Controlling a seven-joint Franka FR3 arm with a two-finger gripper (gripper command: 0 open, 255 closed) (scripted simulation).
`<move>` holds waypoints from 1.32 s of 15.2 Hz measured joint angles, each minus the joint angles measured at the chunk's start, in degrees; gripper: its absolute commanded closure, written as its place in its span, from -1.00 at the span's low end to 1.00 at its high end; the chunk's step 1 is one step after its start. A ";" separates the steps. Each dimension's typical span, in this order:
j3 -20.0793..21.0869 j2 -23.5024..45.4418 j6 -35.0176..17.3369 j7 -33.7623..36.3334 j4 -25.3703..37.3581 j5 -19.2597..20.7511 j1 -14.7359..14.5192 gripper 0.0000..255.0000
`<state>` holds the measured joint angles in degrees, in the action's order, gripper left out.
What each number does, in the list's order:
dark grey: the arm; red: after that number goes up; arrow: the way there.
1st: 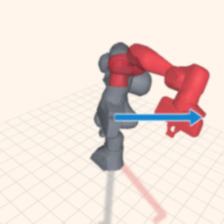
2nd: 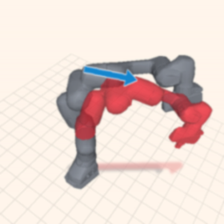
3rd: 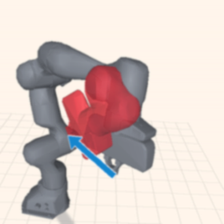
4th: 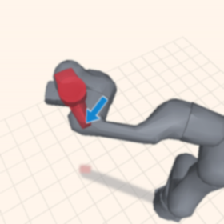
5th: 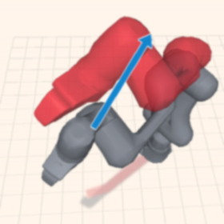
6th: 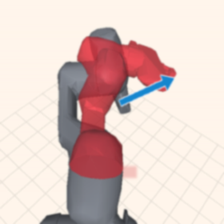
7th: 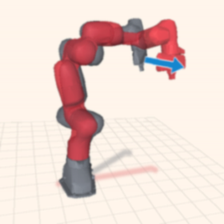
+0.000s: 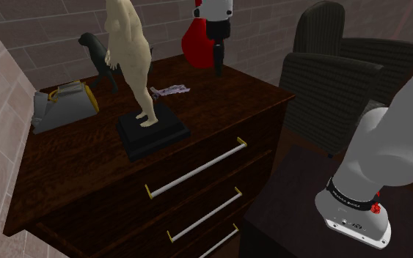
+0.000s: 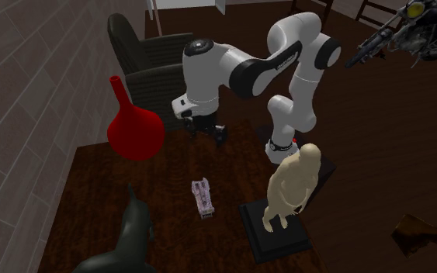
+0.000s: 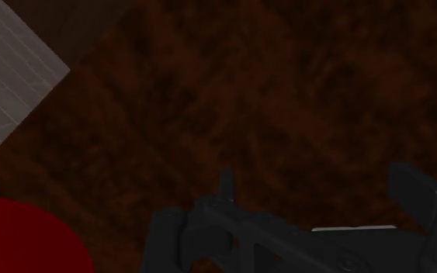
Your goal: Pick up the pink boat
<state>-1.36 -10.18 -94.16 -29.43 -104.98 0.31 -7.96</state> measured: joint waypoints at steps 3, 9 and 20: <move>0.61 6.72 0.98 -5.46 7.14 -1.43 -1.33 -1.00; 3.08 18.60 6.13 -15.08 22.95 -3.61 -3.71 -1.00; 5.84 28.91 8.39 -22.98 34.24 -4.45 -5.68 -1.00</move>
<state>4.48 18.73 -85.77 -52.40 -70.73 -4.14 -13.64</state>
